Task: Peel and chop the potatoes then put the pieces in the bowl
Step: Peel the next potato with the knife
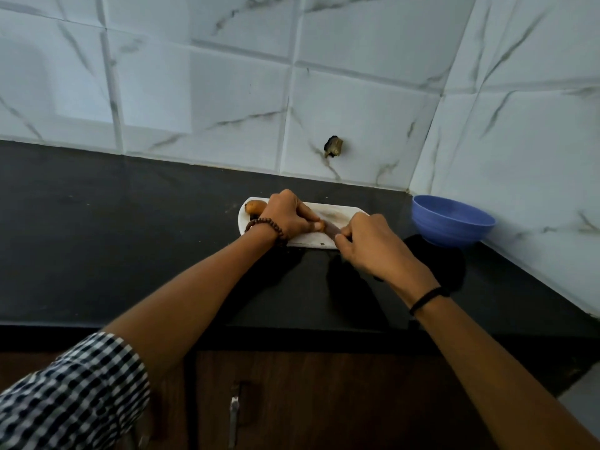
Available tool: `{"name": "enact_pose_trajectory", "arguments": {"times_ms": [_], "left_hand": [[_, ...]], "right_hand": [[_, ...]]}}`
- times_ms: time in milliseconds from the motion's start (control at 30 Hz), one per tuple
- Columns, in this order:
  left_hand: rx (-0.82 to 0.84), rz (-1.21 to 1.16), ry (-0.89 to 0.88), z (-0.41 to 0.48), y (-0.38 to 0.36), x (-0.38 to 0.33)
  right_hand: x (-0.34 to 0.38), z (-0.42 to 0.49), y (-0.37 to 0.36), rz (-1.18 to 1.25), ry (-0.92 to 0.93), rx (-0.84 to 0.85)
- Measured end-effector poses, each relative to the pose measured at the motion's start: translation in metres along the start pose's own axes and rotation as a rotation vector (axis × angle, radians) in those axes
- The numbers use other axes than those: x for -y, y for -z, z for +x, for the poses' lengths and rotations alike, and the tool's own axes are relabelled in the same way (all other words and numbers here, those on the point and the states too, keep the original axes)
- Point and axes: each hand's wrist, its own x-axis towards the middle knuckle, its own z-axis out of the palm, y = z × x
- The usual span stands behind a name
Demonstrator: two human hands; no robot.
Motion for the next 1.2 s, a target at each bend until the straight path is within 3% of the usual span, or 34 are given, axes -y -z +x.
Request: {"name": "enact_pose_trajectory", "arguments": {"times_ms": [267,467,633,833,1000,1200], "left_hand": [[0.017,0.048,-0.075,-0.002,0.000,0.001],[0.093,0.123,-0.103,-0.003,0.001,0.001],[0.082,0.102,-0.101,-0.002,0.000,0.003],[0.024,0.082,-0.086,0.003,0.001,0.008],[0.013,0.066,-0.082,0.005,0.001,0.009],[-0.008,0.103,-0.080,0.007,-0.003,0.012]], "right_hand": [[0.003,-0.034,0.020,-0.074,-0.068,0.139],[-0.007,-0.050,0.068,0.064,-0.086,0.219],[-0.013,-0.040,0.061,0.182,-0.120,0.034],[-0.013,-0.014,0.027,0.218,-0.191,0.026],[-0.010,0.022,0.002,0.295,-0.204,-0.081],[-0.004,0.053,-0.008,0.423,-0.184,0.008]]}}
